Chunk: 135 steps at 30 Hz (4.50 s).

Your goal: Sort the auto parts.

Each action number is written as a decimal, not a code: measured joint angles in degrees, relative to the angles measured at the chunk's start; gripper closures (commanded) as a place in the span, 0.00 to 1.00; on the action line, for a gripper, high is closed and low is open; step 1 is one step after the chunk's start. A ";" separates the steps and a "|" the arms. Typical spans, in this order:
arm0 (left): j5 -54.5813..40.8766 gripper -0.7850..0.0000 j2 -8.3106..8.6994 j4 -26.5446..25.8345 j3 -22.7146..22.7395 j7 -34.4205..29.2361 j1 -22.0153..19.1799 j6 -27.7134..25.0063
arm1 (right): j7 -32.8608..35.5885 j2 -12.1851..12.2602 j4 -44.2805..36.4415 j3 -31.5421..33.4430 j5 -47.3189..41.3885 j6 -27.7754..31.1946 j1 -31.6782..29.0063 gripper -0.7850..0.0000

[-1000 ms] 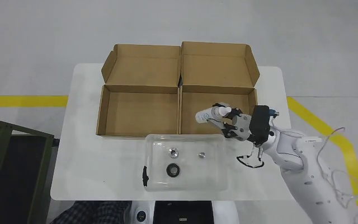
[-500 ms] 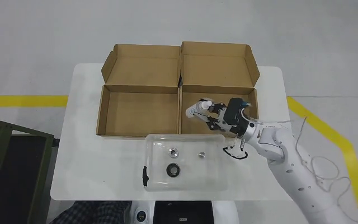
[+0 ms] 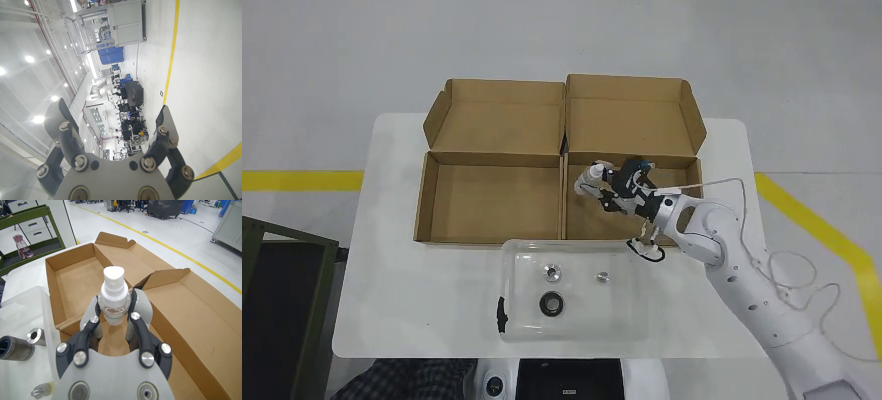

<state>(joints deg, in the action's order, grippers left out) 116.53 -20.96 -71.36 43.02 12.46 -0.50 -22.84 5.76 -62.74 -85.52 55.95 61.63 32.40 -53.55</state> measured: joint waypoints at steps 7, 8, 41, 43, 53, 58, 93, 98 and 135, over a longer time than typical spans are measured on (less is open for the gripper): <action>0.00 0.00 0.00 0.00 0.00 0.00 0.00 0.00 | 0.55 -1.36 5.30 -3.07 1.87 -0.94 2.97 1.00; 0.00 0.00 0.00 0.00 0.00 0.00 0.00 0.00 | 0.47 -1.53 5.91 -3.33 1.79 -0.86 3.29 1.00; 0.00 0.00 0.00 0.00 0.00 0.00 0.00 0.00 | 7.55 -0.41 -8.03 4.19 6.27 2.76 -2.97 0.00; 0.00 0.00 0.00 0.00 0.00 0.00 0.00 0.00 | 9.18 0.15 -11.42 5.93 5.98 3.86 -5.22 0.00; 0.00 0.00 0.00 0.00 0.00 0.00 0.00 0.00 | 13.84 2.24 -23.21 11.86 7.03 9.04 -15.48 0.00; 0.00 0.00 0.00 0.00 0.00 0.00 0.00 0.00 | 15.00 3.11 -27.58 13.76 9.05 11.54 -20.63 0.00; 0.00 0.00 0.00 0.00 0.00 0.00 0.00 0.00 | 19.50 5.12 -31.74 10.87 23.29 16.33 -30.43 0.00; 0.00 0.00 0.00 0.00 0.00 0.00 0.00 0.00 | 21.30 5.02 -30.88 9.77 23.86 15.26 -29.62 0.10; 0.00 0.00 0.00 0.00 0.00 0.00 0.00 0.00 | 30.13 4.28 -28.89 4.40 25.78 10.26 -25.57 1.00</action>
<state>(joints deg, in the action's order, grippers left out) 116.53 -20.96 -71.36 43.02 12.46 -0.50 -22.84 35.90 -58.46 -114.41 60.35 87.41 42.67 -79.12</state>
